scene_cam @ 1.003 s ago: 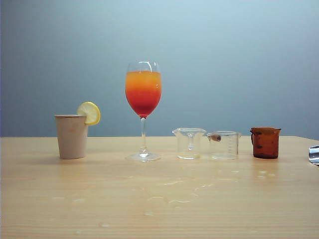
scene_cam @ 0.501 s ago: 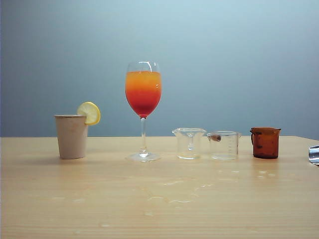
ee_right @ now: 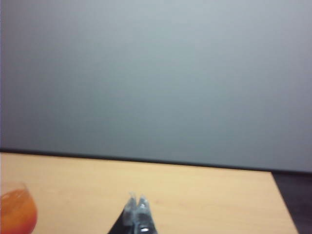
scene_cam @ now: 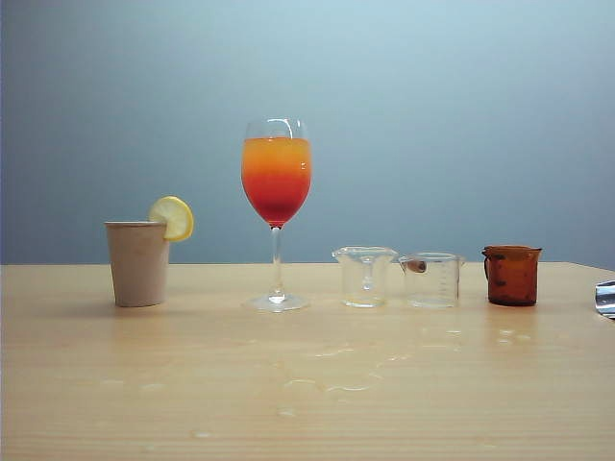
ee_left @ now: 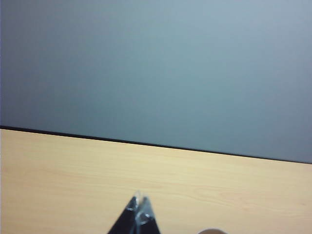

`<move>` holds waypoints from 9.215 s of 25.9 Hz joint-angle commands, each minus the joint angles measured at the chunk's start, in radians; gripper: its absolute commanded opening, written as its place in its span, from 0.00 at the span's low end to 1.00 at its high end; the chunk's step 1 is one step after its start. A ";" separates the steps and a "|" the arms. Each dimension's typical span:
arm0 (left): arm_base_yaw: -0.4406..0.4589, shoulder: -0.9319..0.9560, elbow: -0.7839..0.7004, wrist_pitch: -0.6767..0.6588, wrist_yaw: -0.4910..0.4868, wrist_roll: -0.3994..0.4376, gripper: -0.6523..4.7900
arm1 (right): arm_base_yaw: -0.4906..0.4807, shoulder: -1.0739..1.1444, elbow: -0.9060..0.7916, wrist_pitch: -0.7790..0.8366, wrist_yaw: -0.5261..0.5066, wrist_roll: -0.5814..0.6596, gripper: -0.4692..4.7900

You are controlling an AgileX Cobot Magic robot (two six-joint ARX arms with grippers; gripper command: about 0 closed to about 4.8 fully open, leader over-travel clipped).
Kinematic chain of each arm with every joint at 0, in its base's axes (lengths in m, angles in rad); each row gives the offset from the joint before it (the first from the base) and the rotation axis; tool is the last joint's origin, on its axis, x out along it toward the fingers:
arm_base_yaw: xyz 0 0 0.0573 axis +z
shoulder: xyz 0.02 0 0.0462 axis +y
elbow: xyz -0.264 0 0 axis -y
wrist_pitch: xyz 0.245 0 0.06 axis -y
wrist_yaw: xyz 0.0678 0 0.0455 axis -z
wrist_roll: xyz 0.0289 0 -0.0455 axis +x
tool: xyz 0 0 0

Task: Pick up the lemon slice from the paper cup on the left and carefully insert it into the rim of the goblet.

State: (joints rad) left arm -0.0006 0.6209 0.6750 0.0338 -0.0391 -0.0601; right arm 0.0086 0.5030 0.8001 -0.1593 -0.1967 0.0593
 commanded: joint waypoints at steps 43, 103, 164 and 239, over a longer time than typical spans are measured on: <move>-0.049 0.879 0.571 -0.198 0.755 0.741 0.64 | 0.806 0.171 0.021 -0.158 0.198 0.068 0.08; 0.026 1.277 0.993 -0.732 1.059 1.156 0.52 | 0.806 0.246 0.021 -0.213 0.194 0.075 0.08; -0.046 1.337 0.992 -0.825 0.776 1.346 0.21 | 0.790 0.266 0.021 -0.256 0.195 0.071 0.08; -0.081 1.312 1.270 -0.890 0.941 1.244 0.16 | 0.790 0.282 0.021 -0.237 0.195 0.067 0.08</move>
State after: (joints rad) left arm -0.0742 1.9392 1.9293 -0.8524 0.8864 1.2102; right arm 0.7975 0.7860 0.8165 -0.4171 -0.0006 0.1299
